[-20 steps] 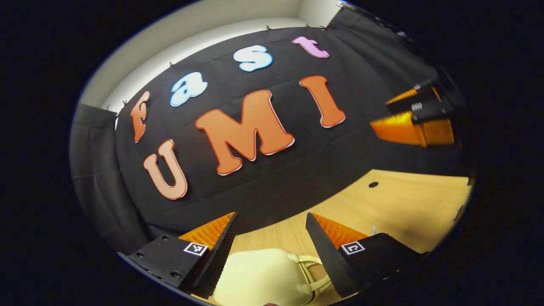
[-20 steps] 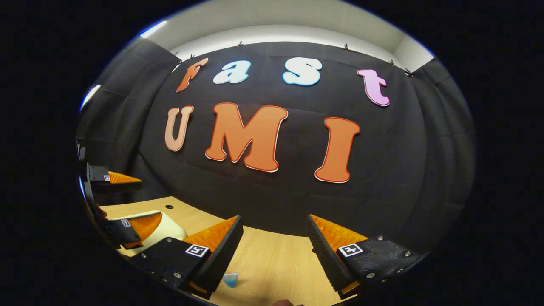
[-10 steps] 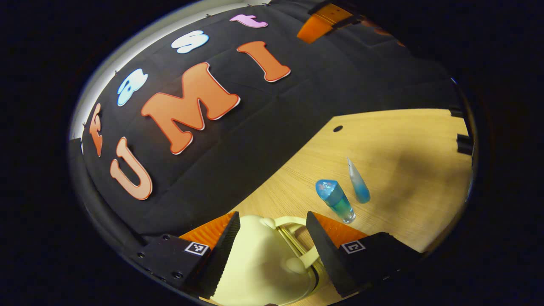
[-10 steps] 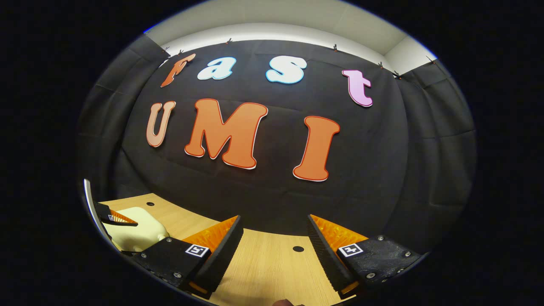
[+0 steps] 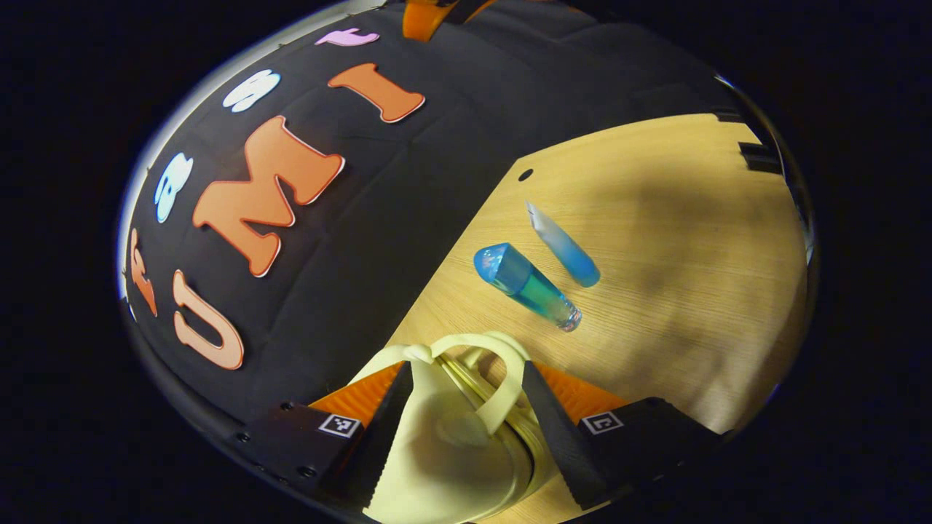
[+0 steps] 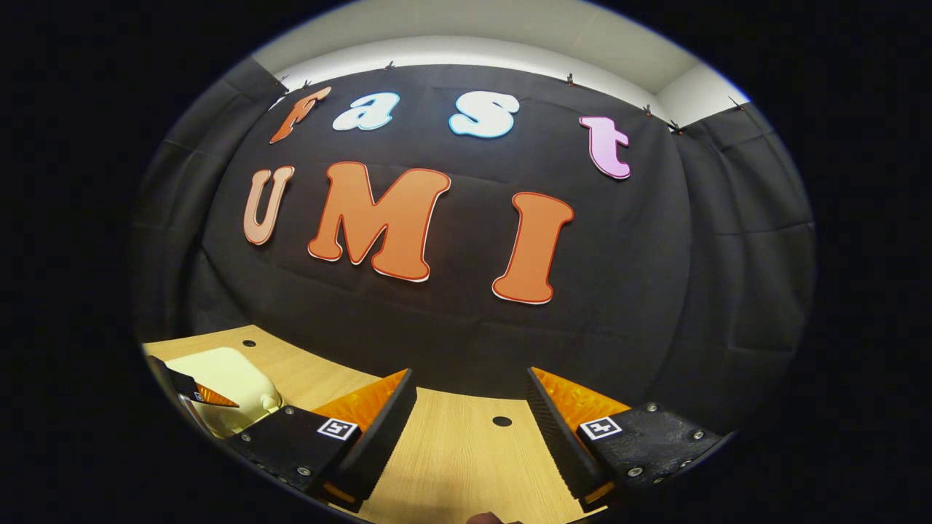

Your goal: First open the suitcase, pack the skin care products into it, and then close the suitcase.

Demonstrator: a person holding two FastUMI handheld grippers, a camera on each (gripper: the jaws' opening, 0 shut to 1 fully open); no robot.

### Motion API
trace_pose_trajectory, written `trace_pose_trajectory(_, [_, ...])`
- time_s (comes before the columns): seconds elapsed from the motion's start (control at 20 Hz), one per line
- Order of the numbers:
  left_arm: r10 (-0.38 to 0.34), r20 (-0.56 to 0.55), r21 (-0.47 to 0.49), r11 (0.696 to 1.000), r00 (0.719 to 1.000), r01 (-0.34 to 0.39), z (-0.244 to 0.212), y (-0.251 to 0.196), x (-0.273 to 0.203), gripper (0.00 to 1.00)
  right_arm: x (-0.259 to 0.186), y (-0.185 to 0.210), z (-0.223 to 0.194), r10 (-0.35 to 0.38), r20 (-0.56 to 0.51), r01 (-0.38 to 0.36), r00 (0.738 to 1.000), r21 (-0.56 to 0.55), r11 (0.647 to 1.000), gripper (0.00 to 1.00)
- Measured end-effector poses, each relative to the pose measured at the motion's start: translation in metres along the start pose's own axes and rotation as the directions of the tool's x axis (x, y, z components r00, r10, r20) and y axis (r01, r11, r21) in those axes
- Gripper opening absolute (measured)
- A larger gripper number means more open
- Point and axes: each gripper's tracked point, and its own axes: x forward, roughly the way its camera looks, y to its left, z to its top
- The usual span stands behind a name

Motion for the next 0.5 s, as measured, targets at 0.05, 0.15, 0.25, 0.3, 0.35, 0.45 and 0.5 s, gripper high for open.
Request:
trace_pose_trajectory(0.05, [0.009, -0.012, 0.032, 0.999, 1.000, -0.009, -0.003, -0.001, 0.000, 0.94, -0.001, -0.001, 0.000, 0.000, 0.004, 0.000, 1.000, -0.003, 1.000, 0.95])
trace_pose_trajectory(0.15, [0.012, -0.040, 0.088, 0.996, 0.999, -0.009, -0.011, -0.004, 0.003, 0.87, -0.001, 0.000, -0.001, 0.001, 0.003, -0.001, 1.000, -0.006, 1.000, 0.95])
trace_pose_trajectory(0.25, [0.010, -0.074, 0.134, 0.991, 0.997, 0.000, -0.018, -0.008, 0.009, 0.83, -0.003, -0.001, -0.004, 0.001, 0.000, -0.001, 1.000, 0.001, 1.000, 0.95])
trace_pose_trajectory(0.3, [0.019, -0.087, 0.161, 0.987, 0.996, -0.005, -0.020, -0.007, 0.013, 0.78, -0.003, -0.001, -0.007, 0.000, -0.007, 0.000, 1.000, 0.004, 1.000, 0.95])
trace_pose_trajectory(0.35, [0.014, -0.104, 0.178, 0.984, 0.994, 0.005, -0.025, -0.010, 0.017, 0.72, -0.003, -0.001, -0.009, -0.002, -0.013, 0.002, 1.000, 0.009, 1.000, 0.95])
trace_pose_trajectory(0.45, [0.003, -0.095, 0.208, 0.978, 0.995, 0.016, -0.020, -0.018, 0.025, 0.39, -0.005, -0.003, -0.009, -0.007, -0.011, 0.008, 1.000, 0.017, 1.000, 0.95])
trace_pose_trajectory(0.5, [0.006, -0.101, 0.202, 0.979, 0.995, 0.015, -0.018, -0.019, 0.021, 0.25, -0.006, -0.004, -0.009, -0.010, -0.010, 0.010, 1.000, 0.019, 1.000, 0.95])
